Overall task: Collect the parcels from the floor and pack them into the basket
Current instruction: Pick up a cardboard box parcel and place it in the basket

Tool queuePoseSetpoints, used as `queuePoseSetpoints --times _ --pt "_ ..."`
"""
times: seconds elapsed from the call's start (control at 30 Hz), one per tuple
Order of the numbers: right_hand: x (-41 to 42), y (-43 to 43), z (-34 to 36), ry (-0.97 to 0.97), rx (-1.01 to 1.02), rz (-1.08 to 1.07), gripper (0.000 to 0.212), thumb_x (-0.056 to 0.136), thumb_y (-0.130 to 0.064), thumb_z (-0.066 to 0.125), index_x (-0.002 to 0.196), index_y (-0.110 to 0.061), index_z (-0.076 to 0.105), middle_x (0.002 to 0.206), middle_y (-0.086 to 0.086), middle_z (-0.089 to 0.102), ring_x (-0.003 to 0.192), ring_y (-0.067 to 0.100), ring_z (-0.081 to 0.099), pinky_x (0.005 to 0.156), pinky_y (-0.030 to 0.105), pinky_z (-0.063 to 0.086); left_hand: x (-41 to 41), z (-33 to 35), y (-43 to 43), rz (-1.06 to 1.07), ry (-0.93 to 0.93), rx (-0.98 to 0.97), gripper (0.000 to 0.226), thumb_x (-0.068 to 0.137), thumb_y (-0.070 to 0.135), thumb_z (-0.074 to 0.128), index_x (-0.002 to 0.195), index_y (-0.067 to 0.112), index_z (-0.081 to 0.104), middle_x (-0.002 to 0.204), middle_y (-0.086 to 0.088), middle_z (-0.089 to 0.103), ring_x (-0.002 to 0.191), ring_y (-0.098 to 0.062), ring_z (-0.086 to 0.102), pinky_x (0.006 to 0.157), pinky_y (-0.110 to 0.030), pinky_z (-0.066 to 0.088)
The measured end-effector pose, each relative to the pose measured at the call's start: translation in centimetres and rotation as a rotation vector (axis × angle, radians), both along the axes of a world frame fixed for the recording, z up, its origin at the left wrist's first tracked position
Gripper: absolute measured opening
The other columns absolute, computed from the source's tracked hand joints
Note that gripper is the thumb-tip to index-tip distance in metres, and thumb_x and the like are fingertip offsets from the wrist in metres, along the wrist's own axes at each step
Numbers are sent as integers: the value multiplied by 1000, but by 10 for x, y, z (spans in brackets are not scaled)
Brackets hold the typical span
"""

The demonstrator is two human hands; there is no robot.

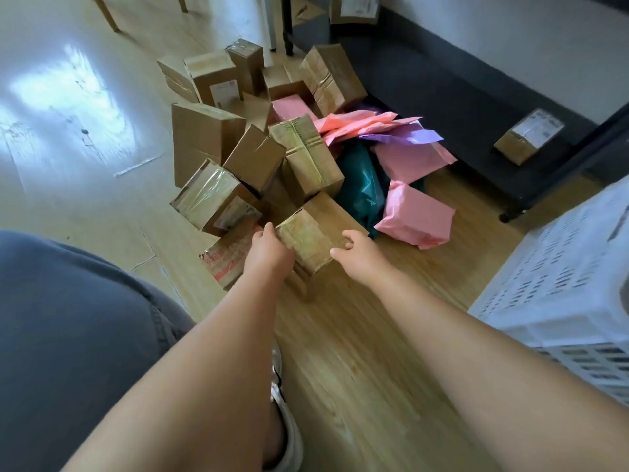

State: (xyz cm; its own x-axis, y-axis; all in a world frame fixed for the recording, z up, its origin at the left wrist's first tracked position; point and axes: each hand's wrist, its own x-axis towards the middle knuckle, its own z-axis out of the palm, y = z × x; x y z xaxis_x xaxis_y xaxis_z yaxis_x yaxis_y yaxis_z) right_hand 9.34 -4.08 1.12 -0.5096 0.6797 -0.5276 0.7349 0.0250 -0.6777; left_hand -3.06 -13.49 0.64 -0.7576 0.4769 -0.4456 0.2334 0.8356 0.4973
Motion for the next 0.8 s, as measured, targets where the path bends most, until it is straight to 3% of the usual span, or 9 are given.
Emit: queuePoseSetpoints --times 0.1,0.2,0.3,0.4,0.47,0.6,0.73,0.8 --pt "-1 -6 -3 -23 -26 23 60 97 -24 54 151 -15 30 151 6 38 130 23 46 101 29 40 0 -2 4 39 -35 -2 67 92 14 53 152 17 24 152 -10 29 119 -29 51 70 -26 48" --pt "6 -10 -8 -46 -25 14 59 96 -22 55 150 -12 32 149 7 38 127 22 47 88 22 36 3 2 4 11 -64 -37 66 86 12 55 147 15 32 150 -11 28 84 -20 52 50 -22 35" --pt "19 -13 -12 -65 -24 -34 60 95 -25 57 148 -12 34 150 7 36 128 24 46 90 27 37 9 10 4 -48 -93 -65 68 79 17 65 142 15 38 146 -11 31 71 -14 46 48 -22 36" --pt "36 -16 -15 -67 -84 -107 57 92 -27 61 142 -9 40 140 9 47 118 23 52 92 32 42 18 23 4 -145 -152 -92 70 74 23 74 135 15 42 130 -11 45 93 -23 57 63 -30 52" --pt "48 -19 -17 -62 -144 -163 55 91 -29 63 137 -8 44 132 9 54 109 22 55 91 34 46 24 28 4 -182 -176 -101 59 72 21 75 125 13 50 116 -11 55 96 -27 63 77 -39 59" --pt "82 -28 -15 -87 -166 -236 54 93 -32 61 137 -7 43 128 7 52 114 25 53 99 39 44 52 32 3 -211 -226 -77 30 77 10 70 105 8 60 92 -11 65 84 -26 71 73 -41 61" --pt "113 -27 -15 -116 -122 -333 33 95 -37 56 113 -9 51 109 1 51 101 23 55 77 28 37 85 29 6 -228 -296 -54 28 79 10 73 104 8 62 91 -12 68 81 -24 72 69 -40 62" --pt "125 -23 -15 -113 -81 -417 46 95 -46 50 120 -8 53 115 6 56 105 27 57 76 28 36 102 25 8 -271 -319 -34 26 80 11 73 103 8 62 90 -12 68 79 -25 72 68 -40 62"
